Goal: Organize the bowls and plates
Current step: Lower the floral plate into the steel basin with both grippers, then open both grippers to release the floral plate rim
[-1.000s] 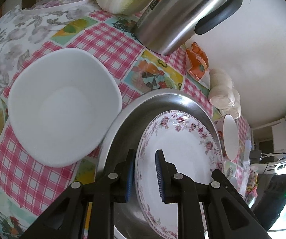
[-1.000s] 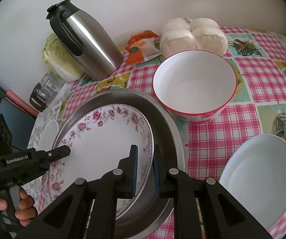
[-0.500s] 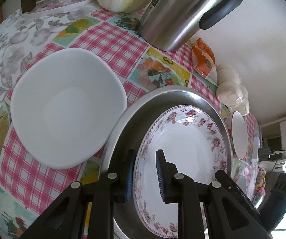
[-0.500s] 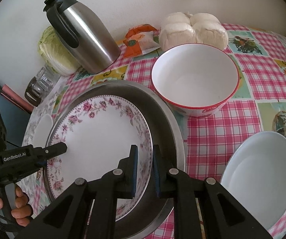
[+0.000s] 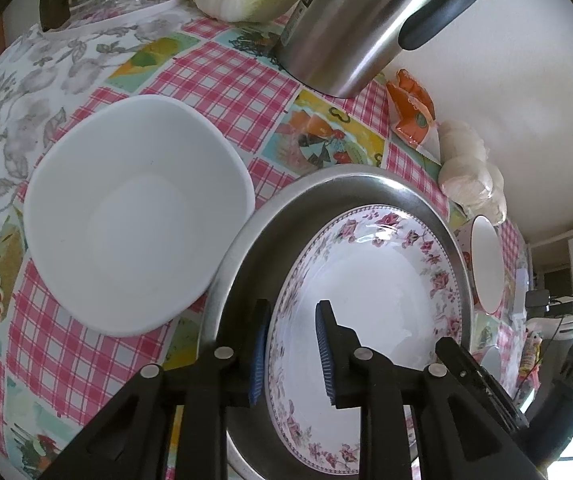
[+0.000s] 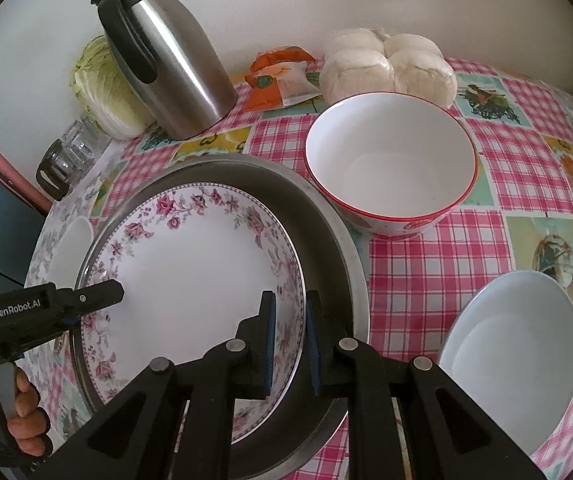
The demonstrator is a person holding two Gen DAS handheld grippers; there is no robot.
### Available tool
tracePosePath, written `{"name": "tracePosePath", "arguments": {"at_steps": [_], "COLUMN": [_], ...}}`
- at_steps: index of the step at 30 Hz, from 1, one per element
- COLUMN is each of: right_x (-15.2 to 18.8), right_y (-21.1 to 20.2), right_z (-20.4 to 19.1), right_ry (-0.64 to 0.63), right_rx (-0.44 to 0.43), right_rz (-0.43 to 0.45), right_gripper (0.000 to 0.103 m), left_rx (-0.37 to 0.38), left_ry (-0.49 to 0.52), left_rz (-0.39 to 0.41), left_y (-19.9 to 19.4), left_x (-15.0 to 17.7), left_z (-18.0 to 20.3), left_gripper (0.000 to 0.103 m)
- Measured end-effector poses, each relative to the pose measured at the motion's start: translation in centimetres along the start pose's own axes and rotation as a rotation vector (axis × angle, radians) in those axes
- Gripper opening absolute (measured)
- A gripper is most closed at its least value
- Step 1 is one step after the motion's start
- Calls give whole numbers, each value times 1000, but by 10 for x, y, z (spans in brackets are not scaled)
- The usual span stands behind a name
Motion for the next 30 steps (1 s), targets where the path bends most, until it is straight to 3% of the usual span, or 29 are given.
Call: {"name": "tracePosePath", "arguments": {"at_steps": [15,20,24,30], "right_x": [-8,-15,-19,-20], "right_y": [-28,-53,-68,-77], "right_z": [-8,-17,-21,-22], "right_ry": [13,-2,-7,-20], "right_rx": [0,20,52,103], "right_rz": [34,98,120,134], "right_gripper": [16,19,35,61], "left_rx": [-105,-131,-145,-189], "left_ry": [62,100,123,139], "left_rz": [26,58,86,108], "left_y": [-13,-27,-38,-51], "left_x": [-1,-1,1,5], "left_z": [9,21,28,32], "left_gripper": [27,42,56,63]}}
Point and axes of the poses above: each gripper's, at about its wrist camera, not at the fingertips, and y roughly the way its jaws point, z to its right, x to its underside, the point moved 3 cm from there along y, roughly the way its jaws point, and after that the axes turned 10 degrees about -x, right-handed, at the moved point
